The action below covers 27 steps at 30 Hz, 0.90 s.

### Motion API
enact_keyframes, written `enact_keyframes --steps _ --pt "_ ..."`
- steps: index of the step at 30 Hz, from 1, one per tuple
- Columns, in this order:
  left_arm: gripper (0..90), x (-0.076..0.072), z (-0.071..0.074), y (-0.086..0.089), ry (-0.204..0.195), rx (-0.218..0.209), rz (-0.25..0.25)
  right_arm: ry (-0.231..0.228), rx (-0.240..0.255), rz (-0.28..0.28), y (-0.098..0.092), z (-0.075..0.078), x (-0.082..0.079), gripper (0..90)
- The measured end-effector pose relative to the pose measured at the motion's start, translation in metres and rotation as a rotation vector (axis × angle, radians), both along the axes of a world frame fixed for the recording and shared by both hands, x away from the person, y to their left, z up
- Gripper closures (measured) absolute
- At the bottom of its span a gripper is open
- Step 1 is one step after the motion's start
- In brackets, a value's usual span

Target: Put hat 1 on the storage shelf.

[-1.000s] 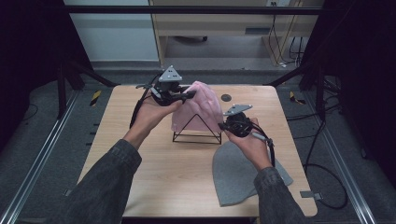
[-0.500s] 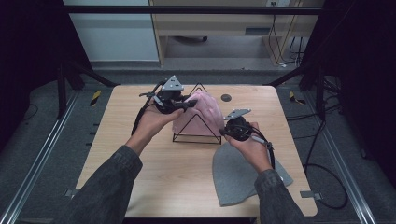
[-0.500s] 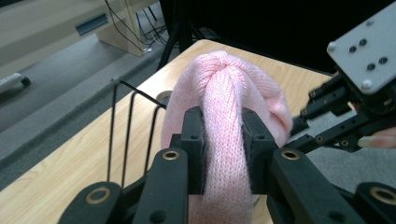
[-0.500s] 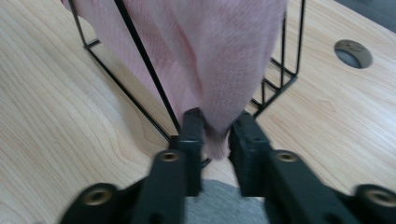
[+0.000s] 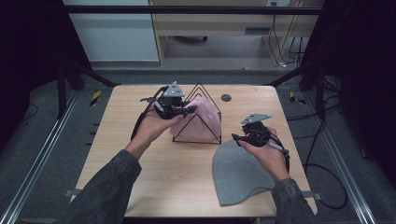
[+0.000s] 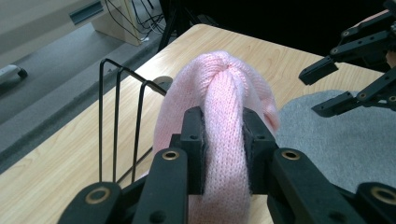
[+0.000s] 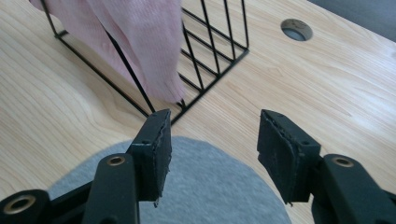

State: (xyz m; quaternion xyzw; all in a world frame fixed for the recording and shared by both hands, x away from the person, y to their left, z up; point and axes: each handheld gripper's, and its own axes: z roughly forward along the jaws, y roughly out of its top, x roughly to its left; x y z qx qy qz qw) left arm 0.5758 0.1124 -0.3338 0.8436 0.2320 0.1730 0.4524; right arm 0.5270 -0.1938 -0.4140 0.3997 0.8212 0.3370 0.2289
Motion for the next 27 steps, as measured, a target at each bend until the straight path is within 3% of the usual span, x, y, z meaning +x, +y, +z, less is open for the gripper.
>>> enact_keyframes --steps 9,21,27 --pt "70.8 -0.002 -0.003 0.002 0.012 0.003 0.019 0.017 -0.016 -0.038 -0.023 -0.001 -0.01 41.5" --pt "51.7 -0.015 0.006 0.009 -0.015 -0.027 0.036 0.046 -0.019 -0.077 -0.044 -0.008 -0.014 34.7" --pt "37.4 -0.026 0.009 0.018 -0.011 -0.046 0.038 0.081 -0.014 -0.098 -0.051 -0.012 -0.012 32.5"
